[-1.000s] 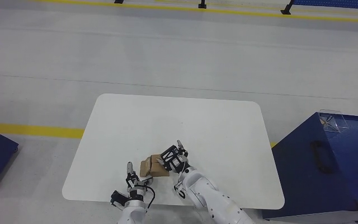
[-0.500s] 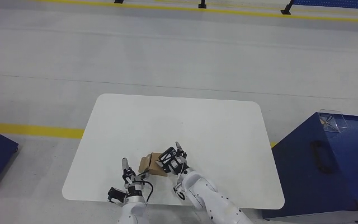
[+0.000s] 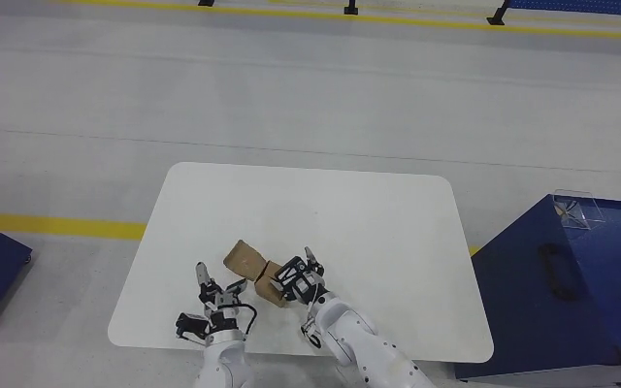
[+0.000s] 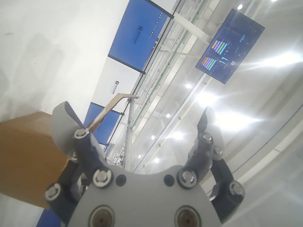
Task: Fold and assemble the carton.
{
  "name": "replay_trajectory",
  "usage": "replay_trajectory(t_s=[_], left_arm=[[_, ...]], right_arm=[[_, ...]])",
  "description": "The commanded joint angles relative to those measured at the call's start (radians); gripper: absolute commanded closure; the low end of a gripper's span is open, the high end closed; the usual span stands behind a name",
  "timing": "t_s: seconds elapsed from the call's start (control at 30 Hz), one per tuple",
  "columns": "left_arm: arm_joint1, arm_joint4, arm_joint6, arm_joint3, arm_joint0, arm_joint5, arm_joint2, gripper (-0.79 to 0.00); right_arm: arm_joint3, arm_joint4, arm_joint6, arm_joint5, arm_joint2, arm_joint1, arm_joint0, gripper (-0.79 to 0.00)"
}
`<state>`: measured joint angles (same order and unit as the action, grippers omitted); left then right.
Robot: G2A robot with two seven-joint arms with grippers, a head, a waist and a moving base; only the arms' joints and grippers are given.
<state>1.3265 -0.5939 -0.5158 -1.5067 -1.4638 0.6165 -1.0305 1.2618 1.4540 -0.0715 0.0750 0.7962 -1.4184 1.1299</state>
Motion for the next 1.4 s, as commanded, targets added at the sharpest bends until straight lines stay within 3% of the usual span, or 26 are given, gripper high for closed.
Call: replay_trajectory(t_s=[0.0, 0.27, 0.57, 0.73, 1.13, 1.37], left_arm=[[0.003, 0.013, 0.016, -0.006, 0.000, -0.011, -0.005, -0.785], [0.014, 0.027, 0.094, -0.020, 0.007, -0.062, -0.010, -0.785], [0.014, -0.060, 0.083, -0.063, -0.054, -0.273, -0.072, -0.785], [0.020, -0.087, 0.088, -0.032, -0.054, -0.318, -0.086, -0.785], [0.064, -0.143, 0.075, 0.142, 0.089, -0.285, -0.051, -0.785], [0.076, -0.115, 0.126, 0.161, 0.119, -0.221, -0.064, -0.785]], right_arm=[[0.001, 0.007, -0.003, -0.001, 0.002, -0.001, 0.002, -0.785], [0.009, 0.017, -0.006, 0.000, 0.021, -0.003, 0.015, -0.785], [0.023, 0.043, -0.017, -0.007, 0.040, -0.005, 0.023, -0.785], [0.027, 0.052, -0.023, -0.013, 0.047, -0.006, 0.027, -0.785], [0.030, 0.080, -0.046, -0.036, 0.054, -0.011, 0.037, -0.785], [0.024, 0.095, -0.056, -0.043, 0.055, -0.015, 0.040, -0.785]])
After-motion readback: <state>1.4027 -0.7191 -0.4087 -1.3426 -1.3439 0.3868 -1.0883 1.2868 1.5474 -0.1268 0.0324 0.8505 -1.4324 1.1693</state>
